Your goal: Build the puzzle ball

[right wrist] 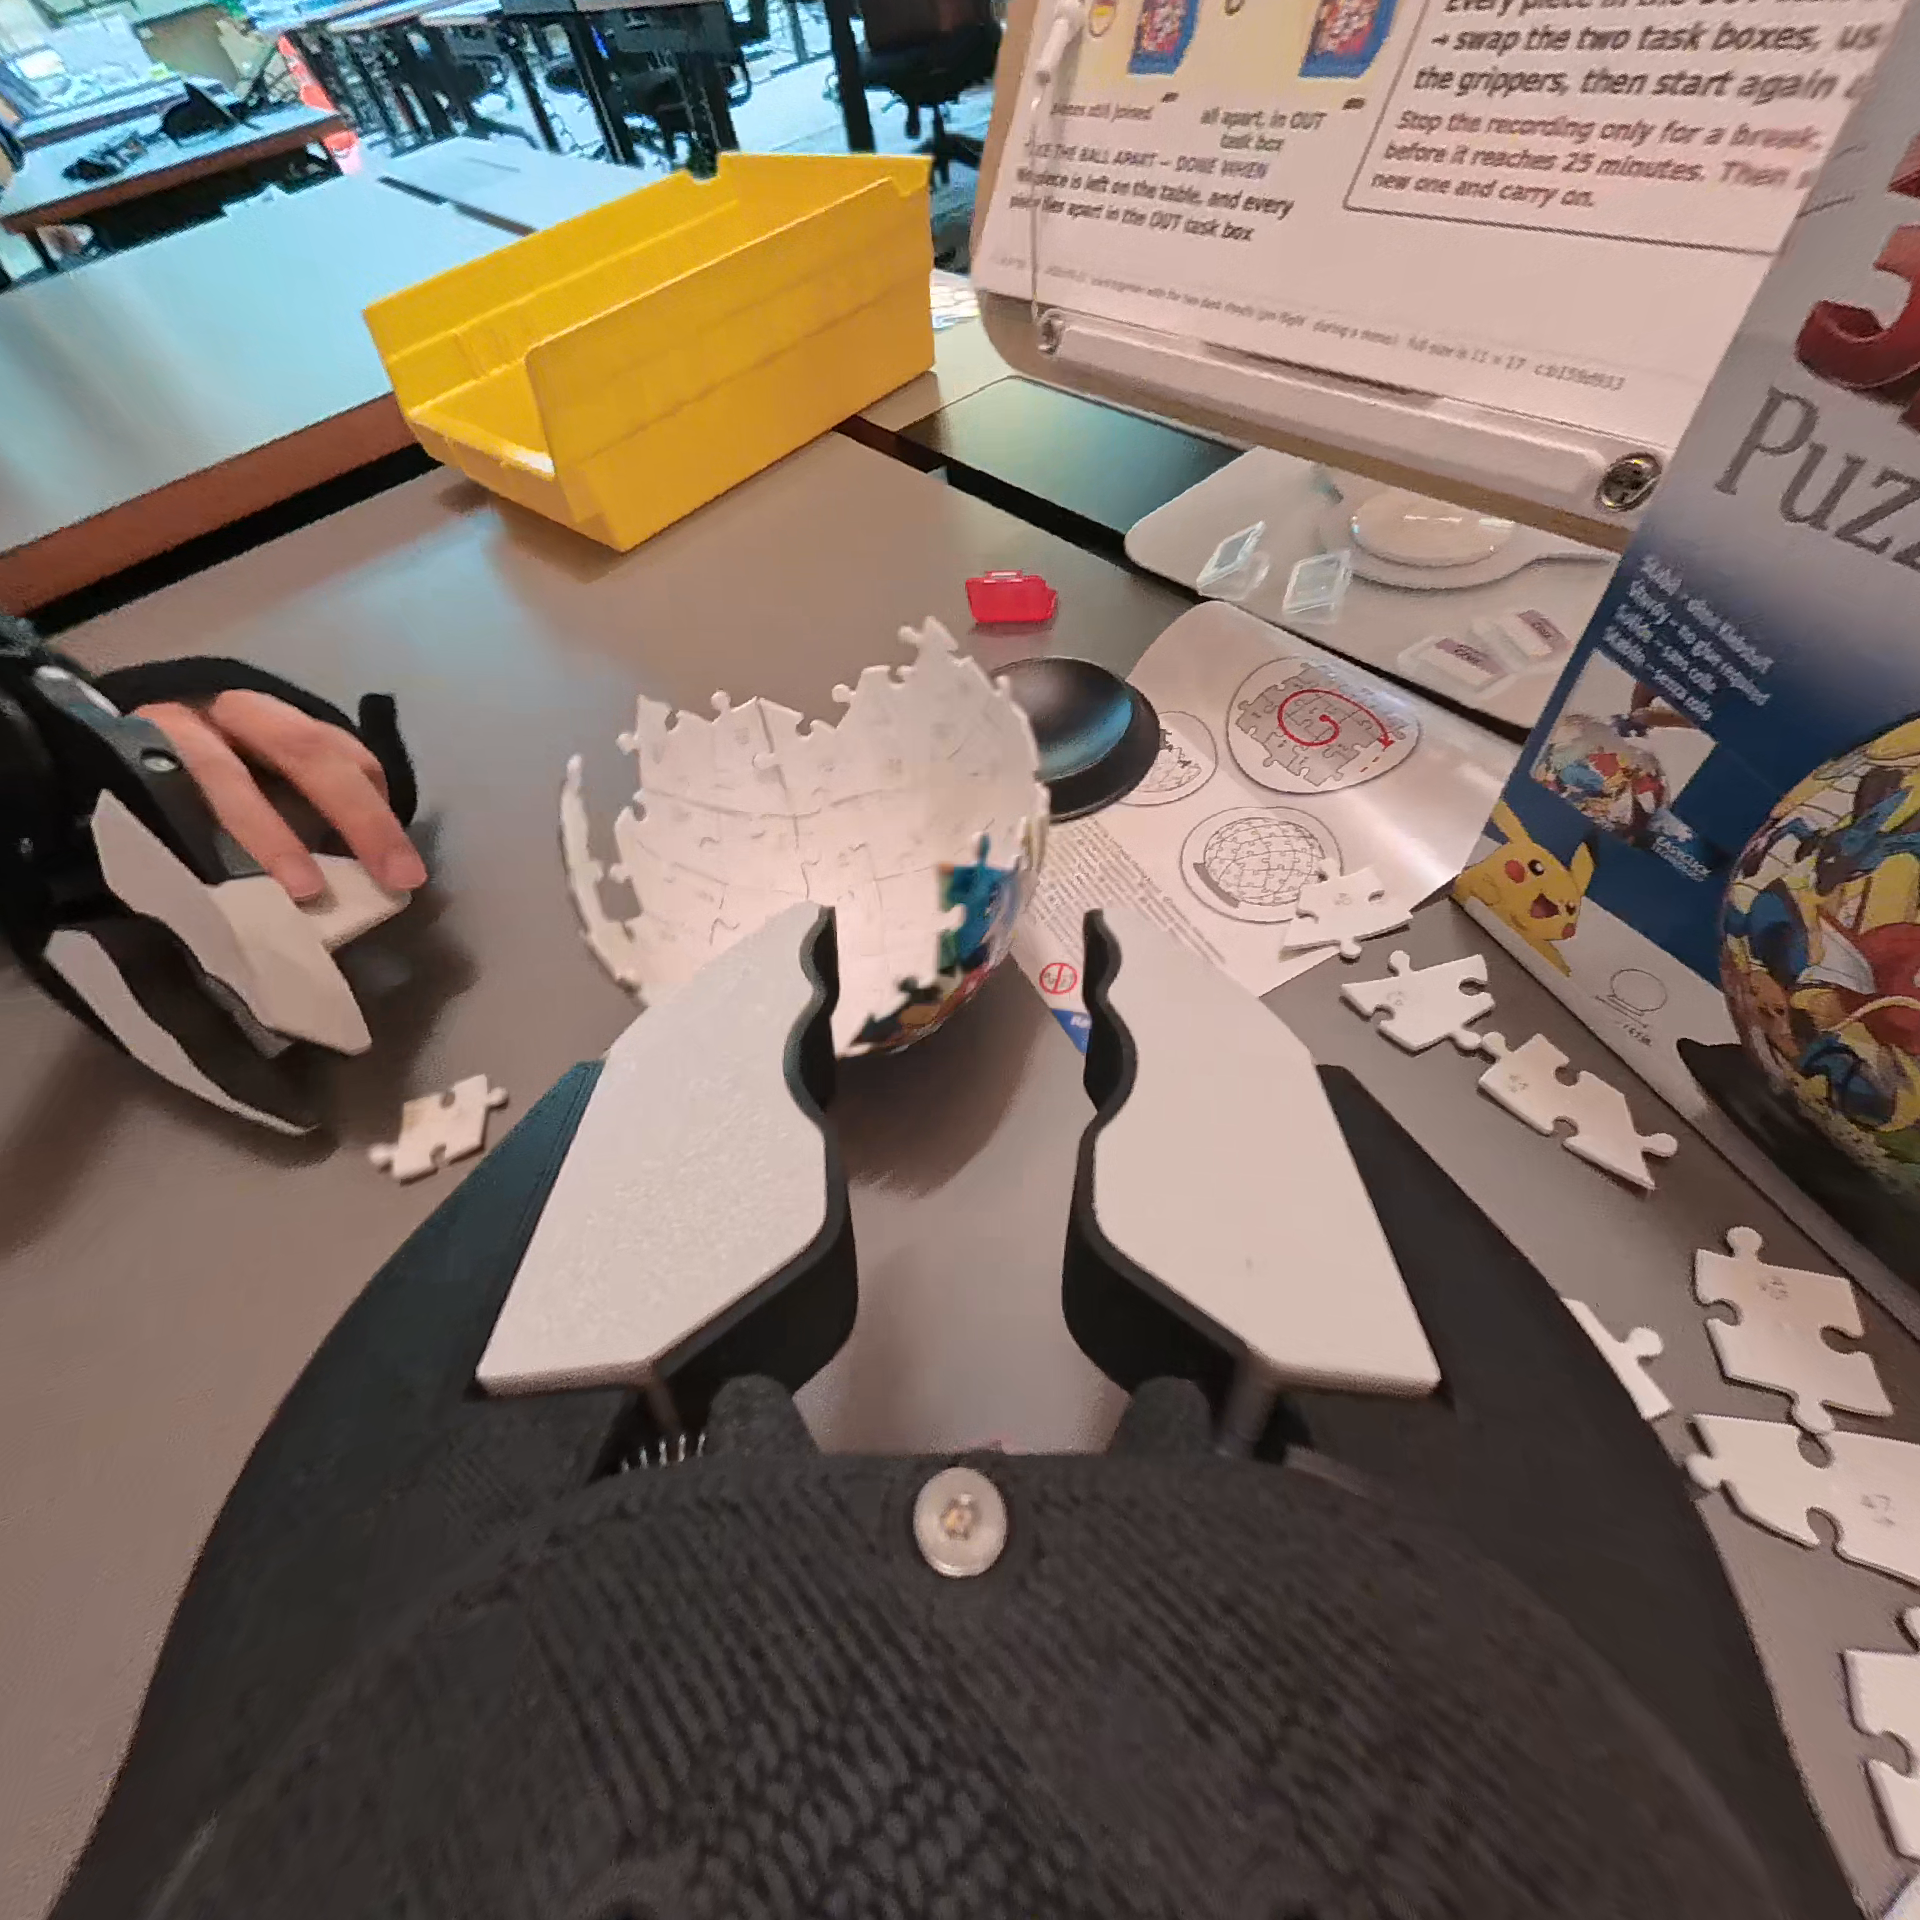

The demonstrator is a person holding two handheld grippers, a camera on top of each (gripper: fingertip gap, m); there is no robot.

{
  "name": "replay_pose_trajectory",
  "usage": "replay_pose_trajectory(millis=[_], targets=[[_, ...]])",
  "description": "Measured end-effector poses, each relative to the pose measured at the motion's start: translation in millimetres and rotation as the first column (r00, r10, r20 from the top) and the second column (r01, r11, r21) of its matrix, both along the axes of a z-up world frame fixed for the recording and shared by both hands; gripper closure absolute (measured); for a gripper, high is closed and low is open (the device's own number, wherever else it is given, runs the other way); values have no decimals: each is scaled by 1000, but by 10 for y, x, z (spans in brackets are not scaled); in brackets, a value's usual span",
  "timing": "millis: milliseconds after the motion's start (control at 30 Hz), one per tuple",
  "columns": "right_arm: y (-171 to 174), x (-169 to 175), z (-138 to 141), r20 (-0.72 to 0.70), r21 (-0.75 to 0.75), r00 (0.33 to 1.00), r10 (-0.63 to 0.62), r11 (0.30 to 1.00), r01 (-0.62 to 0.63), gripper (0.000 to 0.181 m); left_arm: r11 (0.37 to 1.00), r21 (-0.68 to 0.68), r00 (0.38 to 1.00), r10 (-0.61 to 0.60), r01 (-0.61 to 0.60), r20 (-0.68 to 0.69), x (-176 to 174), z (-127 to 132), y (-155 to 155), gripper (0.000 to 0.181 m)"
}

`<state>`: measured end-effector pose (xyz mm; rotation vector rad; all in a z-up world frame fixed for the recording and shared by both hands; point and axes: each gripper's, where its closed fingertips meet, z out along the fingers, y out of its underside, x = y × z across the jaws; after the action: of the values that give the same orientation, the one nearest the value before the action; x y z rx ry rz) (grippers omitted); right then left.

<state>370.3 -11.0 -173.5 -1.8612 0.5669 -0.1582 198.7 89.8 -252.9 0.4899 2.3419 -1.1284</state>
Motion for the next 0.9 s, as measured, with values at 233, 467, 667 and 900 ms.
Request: replay_pose_trajectory(millis=[233,467,667,900], targets=[[236,241,55,-107,-82,994,-26,996,17,130,906,-333,963,220,-260,-154,435,716,172,145],[421,312,-259,-192,-405,978,-79,914,-5,134,769,-266,813,549,-582,-191,1021,705,556,143],[447,333,-454,-260,-523,962,-88,850,-63,147,690,-285,745,597,-666,-297,1266,799,564,143],[462,288,-496,-329,-483,941,78,842,-239,155,690,-226,714,586,-688,-384,1593,832,563,139]])
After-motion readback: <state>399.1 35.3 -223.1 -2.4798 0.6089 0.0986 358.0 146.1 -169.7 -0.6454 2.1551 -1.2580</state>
